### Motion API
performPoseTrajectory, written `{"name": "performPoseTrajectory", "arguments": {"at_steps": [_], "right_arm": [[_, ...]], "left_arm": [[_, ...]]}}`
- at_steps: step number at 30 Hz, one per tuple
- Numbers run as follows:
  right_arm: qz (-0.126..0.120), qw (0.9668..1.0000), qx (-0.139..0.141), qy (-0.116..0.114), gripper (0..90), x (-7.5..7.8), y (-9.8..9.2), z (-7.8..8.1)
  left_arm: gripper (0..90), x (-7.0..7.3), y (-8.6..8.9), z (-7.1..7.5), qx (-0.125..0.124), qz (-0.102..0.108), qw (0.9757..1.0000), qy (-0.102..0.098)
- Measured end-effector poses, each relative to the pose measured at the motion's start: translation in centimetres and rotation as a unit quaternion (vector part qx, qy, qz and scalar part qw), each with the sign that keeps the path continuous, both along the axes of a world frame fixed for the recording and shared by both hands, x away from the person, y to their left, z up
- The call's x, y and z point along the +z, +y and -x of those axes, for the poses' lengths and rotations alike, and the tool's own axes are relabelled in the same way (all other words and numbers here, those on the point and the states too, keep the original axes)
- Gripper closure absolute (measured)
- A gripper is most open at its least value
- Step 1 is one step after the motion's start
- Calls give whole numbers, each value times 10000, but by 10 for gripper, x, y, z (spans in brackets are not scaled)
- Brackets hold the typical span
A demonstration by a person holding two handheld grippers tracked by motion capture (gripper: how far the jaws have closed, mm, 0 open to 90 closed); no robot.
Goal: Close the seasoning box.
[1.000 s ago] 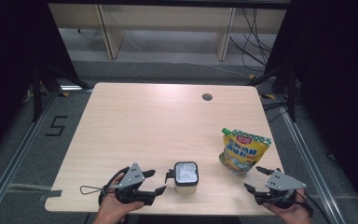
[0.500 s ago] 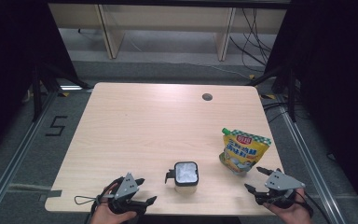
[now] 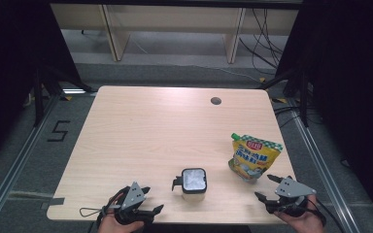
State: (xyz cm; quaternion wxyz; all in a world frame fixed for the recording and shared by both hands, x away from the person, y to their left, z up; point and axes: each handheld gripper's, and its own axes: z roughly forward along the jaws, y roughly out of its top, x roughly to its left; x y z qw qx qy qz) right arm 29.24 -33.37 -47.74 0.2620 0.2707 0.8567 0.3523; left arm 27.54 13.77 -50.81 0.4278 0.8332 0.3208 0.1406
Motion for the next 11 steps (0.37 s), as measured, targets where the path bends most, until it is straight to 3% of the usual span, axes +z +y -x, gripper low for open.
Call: {"name": "performPoseTrajectory", "arguments": {"at_steps": [5,11], "right_arm": [[53,10000,45,-69,273,0,-1,-1],[23,10000,6,24,271,-1,-1,-1]], "left_arm": [[253,-1,2,-2,0,-141,9999,-76],[250,-4,1,-3,62,-36,10000,-29]]}}
